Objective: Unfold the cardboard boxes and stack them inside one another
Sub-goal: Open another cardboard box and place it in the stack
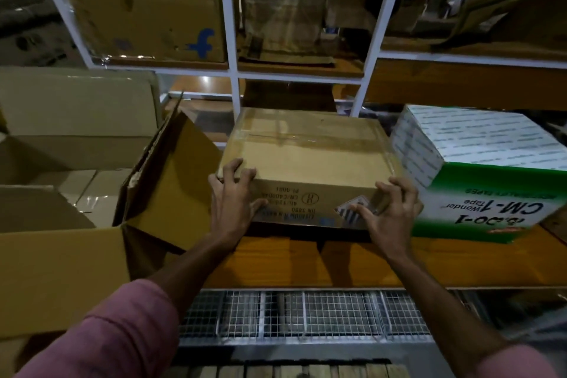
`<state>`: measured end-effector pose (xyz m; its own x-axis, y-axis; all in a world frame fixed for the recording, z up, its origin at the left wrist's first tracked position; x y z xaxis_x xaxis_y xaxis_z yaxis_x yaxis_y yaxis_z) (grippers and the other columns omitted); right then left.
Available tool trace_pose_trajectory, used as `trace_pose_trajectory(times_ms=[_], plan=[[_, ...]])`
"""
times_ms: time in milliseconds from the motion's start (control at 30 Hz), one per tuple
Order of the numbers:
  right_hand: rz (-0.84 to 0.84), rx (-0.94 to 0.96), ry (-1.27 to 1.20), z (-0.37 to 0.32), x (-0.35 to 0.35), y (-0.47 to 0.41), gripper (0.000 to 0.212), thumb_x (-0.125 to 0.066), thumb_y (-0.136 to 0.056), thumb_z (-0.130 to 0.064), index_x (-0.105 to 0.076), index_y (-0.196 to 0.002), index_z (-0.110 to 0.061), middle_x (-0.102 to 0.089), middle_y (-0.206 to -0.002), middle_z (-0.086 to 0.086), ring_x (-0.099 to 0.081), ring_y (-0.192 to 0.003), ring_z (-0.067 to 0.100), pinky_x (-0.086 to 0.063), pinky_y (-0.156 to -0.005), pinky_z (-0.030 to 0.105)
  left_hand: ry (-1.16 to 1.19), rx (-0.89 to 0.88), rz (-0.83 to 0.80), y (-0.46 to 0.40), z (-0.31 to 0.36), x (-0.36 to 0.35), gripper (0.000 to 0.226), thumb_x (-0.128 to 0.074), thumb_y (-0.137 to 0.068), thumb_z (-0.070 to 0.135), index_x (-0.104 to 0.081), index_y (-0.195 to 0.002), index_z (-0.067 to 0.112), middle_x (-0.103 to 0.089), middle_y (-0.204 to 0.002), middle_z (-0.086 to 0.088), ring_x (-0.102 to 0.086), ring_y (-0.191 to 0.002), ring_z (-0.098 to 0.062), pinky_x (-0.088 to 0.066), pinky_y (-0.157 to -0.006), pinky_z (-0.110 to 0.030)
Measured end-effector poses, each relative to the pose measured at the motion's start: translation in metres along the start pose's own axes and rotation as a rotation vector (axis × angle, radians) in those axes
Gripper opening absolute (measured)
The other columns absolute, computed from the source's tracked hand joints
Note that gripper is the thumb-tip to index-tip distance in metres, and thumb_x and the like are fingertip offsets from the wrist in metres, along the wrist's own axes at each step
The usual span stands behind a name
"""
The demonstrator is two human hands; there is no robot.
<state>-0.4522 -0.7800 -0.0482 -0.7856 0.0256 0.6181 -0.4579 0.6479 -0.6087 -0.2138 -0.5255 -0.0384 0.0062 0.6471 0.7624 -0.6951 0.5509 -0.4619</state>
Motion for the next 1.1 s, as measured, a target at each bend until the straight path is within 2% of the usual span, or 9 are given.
trace_pose_trajectory(times_ms=[133, 300, 533, 600, 667, 767, 867, 967, 1100], plan=[[-0.027, -0.037, 0.016, 0.017, -0.023, -0.008, 0.075, -0.096, -0.060, -0.039, -0.057, -0.121, -0.020, -0.039, -0.142, 0.009, -0.041, -0.128, 0.040, -0.043, -0.099, 0.064, -0.021, 0.029, -0.005, -0.011, -0.009, -0.019, 0.065, -0.090, -0.075, 0.028, -0.054, -0.127, 0.020, -0.034, -0.153, -0.005, -0.034, -0.123, -0.039, -0.053, -0.090, -0.056], [-0.012, -0.032, -0.044, 0.018, -0.038, -0.035, 0.072, -0.095, -0.063, -0.039, -0.061, -0.121, -0.012, -0.036, -0.138, -0.001, -0.033, -0.128, 0.023, -0.044, -0.097, 0.066, 0.003, 0.036, 0.038, -0.037, -0.011, -0.019, 0.062, -0.089, -0.077, 0.023, -0.055, -0.128, 0.019, -0.038, -0.148, -0.004, -0.034, -0.125, -0.042, -0.053, -0.090, -0.054], [0.016, -0.038, -0.052, 0.020, -0.046, -0.049, 0.070, -0.095, -0.064, -0.037, -0.059, -0.120, -0.013, -0.037, -0.140, 0.002, -0.032, -0.131, 0.024, -0.045, -0.096, 0.067, 0.007, 0.056, 0.033, -0.050, -0.014, -0.025, 0.060, -0.088, -0.078, 0.024, -0.055, -0.128, 0.016, -0.038, -0.146, -0.003, -0.033, -0.127, -0.040, -0.053, -0.091, -0.052], [-0.032, -0.065, -0.052, 0.027, -0.054, -0.036, 0.068, -0.094, -0.067, -0.035, -0.059, -0.120, -0.013, -0.036, -0.140, 0.003, -0.033, -0.132, 0.027, -0.045, -0.097, 0.067, 0.010, 0.094, -0.008, -0.036, -0.023, -0.037, 0.060, -0.086, -0.079, 0.030, -0.053, -0.127, 0.018, -0.036, -0.147, -0.002, -0.031, -0.129, -0.039, -0.054, -0.092, -0.056], [-0.105, -0.124, -0.097, 0.040, -0.066, -0.018, 0.062, -0.085, -0.074, -0.045, -0.057, -0.121, -0.015, -0.036, -0.140, 0.007, -0.036, -0.132, 0.034, -0.047, -0.098, 0.062, -0.015, 0.056, -0.016, -0.023, -0.024, -0.046, 0.057, -0.082, -0.082, 0.043, -0.052, -0.125, 0.020, -0.038, -0.144, -0.004, -0.034, -0.125, -0.038, -0.050, -0.092, -0.051], [-0.213, -0.259, -0.077, 0.060, -0.081, 0.008, 0.061, -0.059, -0.085, -0.071, -0.058, -0.115, -0.018, -0.041, -0.130, 0.007, -0.041, -0.126, 0.036, -0.047, -0.096, 0.057, -0.048, 0.059, -0.003, -0.017, -0.021, -0.046, 0.047, -0.056, -0.090, 0.063, -0.056, -0.113, 0.022, -0.045, -0.135, -0.004, -0.037, -0.117, -0.033, -0.041, -0.090, -0.043], [-0.259, -0.251, 0.047, 0.067, -0.090, 0.017, 0.058, -0.041, -0.089, -0.071, -0.061, -0.105, -0.019, -0.053, -0.115, 0.011, -0.046, -0.114, 0.034, -0.045, -0.093, 0.055, -0.191, 0.122, -0.069, -0.017, -0.029, -0.054, 0.046, -0.040, -0.094, 0.063, -0.060, -0.101, 0.021, -0.052, -0.124, -0.006, -0.042, -0.111, -0.031, -0.044, -0.087, -0.048], [-0.354, -0.236, 0.091, 0.065, -0.105, 0.012, 0.052, -0.040, -0.093, -0.069, -0.064, -0.103, -0.024, -0.061, -0.111, 0.007, -0.050, -0.107, 0.030, -0.042, -0.093, 0.048, -0.312, 0.231, -0.223, -0.006, -0.058, -0.074, 0.041, -0.048, -0.097, 0.057, -0.061, -0.109, 0.021, -0.053, -0.128, -0.007, -0.043, -0.116, -0.032, -0.043, -0.092, -0.050], [-0.460, -0.196, 0.189, 0.065, -0.128, 0.000, 0.040, -0.049, -0.095, -0.062, -0.066, -0.106, -0.028, -0.059, -0.122, 0.008, -0.049, -0.116, 0.032, -0.042, -0.098, 0.052, -0.287, 0.225, -0.331, -0.006, -0.073, -0.094, 0.039, -0.050, -0.098, 0.051, -0.060, -0.119, 0.020, -0.048, -0.138, -0.010, -0.040, -0.124, -0.034, -0.042, -0.098, -0.052]])
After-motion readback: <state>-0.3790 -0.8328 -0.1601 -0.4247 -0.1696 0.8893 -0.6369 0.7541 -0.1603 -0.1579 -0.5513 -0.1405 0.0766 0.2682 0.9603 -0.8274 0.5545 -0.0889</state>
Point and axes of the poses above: each hand's wrist, its own y-axis away from the middle knuckle, its own x-axis out of the back of the hand, z = x × y, the point moved 10 cm from there along -y, towards the middle knuckle
